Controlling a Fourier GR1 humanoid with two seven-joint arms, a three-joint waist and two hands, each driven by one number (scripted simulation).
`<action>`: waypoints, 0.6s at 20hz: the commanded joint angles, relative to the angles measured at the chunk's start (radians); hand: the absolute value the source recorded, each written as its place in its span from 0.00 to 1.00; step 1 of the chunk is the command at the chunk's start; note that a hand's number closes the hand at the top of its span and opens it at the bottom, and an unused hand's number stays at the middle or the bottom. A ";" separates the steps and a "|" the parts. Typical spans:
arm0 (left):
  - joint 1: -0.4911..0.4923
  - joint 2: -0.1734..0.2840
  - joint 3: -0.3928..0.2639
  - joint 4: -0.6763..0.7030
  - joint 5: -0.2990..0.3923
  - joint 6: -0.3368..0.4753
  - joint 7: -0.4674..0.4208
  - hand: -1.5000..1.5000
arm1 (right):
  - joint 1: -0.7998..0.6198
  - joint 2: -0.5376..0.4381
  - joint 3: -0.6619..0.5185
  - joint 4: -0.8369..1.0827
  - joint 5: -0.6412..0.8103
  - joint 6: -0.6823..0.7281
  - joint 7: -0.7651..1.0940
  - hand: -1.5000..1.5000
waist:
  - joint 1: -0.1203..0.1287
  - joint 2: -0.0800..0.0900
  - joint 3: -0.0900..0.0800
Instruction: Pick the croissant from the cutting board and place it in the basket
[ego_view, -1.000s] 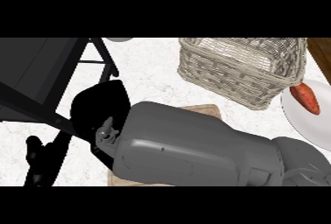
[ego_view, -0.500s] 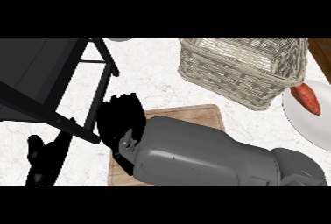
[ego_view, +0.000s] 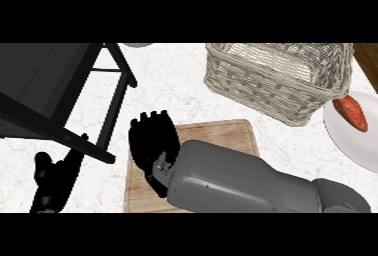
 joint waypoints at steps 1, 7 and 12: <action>-0.024 -0.026 -0.005 0.099 -0.004 0.010 0.059 0.50 | 0.076 -0.012 0.025 0.010 0.089 -0.050 -0.008 0.00 | -0.002 0.011 -0.016; 0.045 -0.046 -0.035 0.051 -0.031 0.011 0.033 0.50 | 0.083 0.049 0.017 0.082 0.105 -0.024 -0.004 0.00 | 0.014 0.011 -0.016; 0.043 -0.004 0.012 0.068 0.007 -0.047 0.018 0.50 | 0.122 0.050 0.036 0.100 0.126 0.031 0.016 0.00 | 0.008 0.010 -0.016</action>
